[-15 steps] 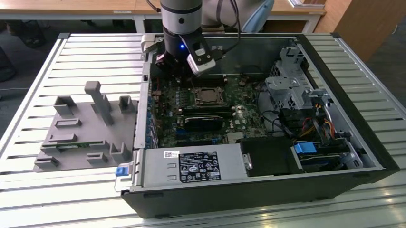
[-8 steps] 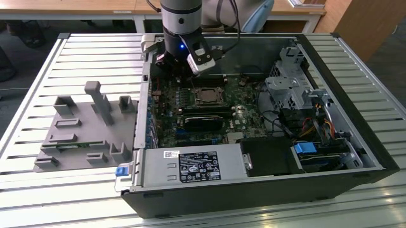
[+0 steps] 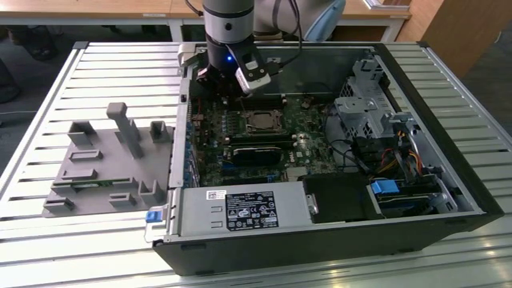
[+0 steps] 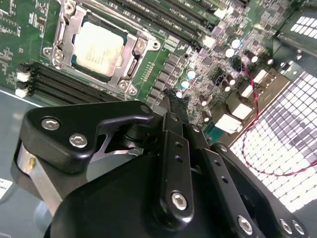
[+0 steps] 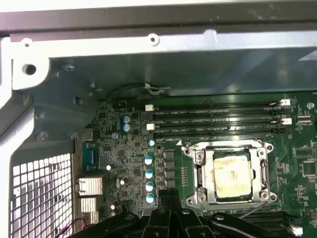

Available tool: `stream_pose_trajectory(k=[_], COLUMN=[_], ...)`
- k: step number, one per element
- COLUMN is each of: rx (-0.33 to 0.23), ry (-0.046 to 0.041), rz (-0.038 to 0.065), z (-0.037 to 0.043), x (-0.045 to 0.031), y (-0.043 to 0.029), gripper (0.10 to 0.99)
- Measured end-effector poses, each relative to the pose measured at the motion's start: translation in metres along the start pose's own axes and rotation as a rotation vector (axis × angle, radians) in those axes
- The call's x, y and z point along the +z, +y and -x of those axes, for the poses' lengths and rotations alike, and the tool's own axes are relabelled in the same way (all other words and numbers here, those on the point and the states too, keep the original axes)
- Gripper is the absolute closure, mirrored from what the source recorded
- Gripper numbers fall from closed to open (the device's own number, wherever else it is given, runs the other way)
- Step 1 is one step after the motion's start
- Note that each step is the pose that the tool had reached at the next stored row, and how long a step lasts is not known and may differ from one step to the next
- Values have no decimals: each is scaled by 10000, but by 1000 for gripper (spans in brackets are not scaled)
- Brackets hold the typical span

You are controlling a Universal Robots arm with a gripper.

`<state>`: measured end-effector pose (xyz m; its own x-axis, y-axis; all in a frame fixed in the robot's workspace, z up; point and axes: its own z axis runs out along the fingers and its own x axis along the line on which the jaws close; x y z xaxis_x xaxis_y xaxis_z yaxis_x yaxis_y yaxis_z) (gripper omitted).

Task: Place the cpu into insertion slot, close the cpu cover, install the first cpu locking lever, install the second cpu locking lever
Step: 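Install the first cpu locking lever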

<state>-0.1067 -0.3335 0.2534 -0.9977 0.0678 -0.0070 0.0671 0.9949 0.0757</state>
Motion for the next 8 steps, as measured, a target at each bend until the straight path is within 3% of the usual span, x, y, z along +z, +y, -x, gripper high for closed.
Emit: stream_pose_trajectory(k=[8], rx=[7], ry=[0], rz=[0], z=[-4], x=[23], y=[60], gripper=[980])
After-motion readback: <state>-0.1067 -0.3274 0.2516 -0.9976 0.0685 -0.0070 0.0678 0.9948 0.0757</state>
